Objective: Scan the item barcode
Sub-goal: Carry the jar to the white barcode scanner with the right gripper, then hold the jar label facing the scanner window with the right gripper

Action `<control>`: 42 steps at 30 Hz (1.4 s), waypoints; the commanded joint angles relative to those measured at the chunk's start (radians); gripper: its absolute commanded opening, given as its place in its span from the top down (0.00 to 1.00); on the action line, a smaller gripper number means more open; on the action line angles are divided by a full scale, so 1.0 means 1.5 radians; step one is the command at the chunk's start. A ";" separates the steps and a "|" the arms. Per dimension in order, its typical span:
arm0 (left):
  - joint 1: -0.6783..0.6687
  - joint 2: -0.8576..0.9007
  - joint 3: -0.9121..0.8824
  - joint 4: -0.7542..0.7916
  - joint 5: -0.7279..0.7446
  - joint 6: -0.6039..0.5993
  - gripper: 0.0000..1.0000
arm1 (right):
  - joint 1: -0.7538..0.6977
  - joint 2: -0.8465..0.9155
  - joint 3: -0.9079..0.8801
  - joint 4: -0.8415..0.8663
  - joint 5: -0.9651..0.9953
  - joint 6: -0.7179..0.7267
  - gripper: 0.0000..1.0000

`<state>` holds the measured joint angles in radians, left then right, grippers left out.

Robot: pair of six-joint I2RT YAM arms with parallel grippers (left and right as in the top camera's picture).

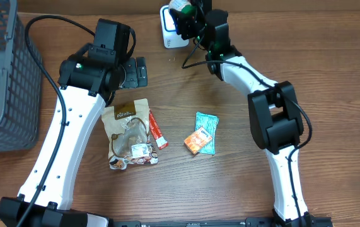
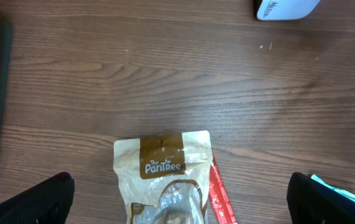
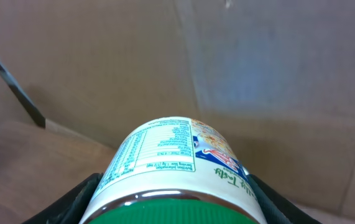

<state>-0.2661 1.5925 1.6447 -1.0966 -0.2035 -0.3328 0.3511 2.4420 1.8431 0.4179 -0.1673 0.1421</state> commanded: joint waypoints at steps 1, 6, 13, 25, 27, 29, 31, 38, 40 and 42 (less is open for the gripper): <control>0.003 -0.002 0.009 0.001 -0.009 0.012 0.00 | 0.000 0.016 0.010 0.038 0.028 -0.008 0.96; 0.003 -0.002 0.009 0.001 -0.009 0.012 0.00 | 0.005 0.047 0.010 0.092 0.054 0.008 0.96; 0.003 -0.002 0.009 0.001 -0.009 0.013 0.00 | 0.010 0.074 0.010 0.172 0.059 0.096 0.96; 0.003 -0.002 0.009 0.001 -0.009 0.012 0.00 | 0.013 0.111 0.011 0.187 0.081 0.168 0.96; 0.003 -0.002 0.009 0.001 -0.009 0.013 0.00 | 0.013 0.110 0.011 0.197 0.064 0.167 0.96; 0.003 -0.002 0.009 0.001 -0.009 0.013 0.00 | 0.013 0.110 0.011 0.243 0.031 0.167 0.96; 0.003 -0.002 0.009 0.001 -0.009 0.012 0.00 | 0.008 0.109 0.011 0.304 -0.006 0.168 0.96; 0.003 -0.002 0.009 0.001 -0.009 0.012 0.00 | -0.018 0.035 0.011 0.325 -0.090 0.260 0.96; 0.003 -0.002 0.009 0.001 -0.009 0.013 0.00 | -0.022 0.002 0.011 0.295 -0.100 0.260 0.96; 0.003 -0.002 0.009 0.001 -0.009 0.013 0.00 | -0.026 -0.038 0.011 0.252 -0.099 0.257 0.96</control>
<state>-0.2661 1.5925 1.6447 -1.0966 -0.2039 -0.3328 0.3286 2.5660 1.8427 0.8272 -0.2707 0.4950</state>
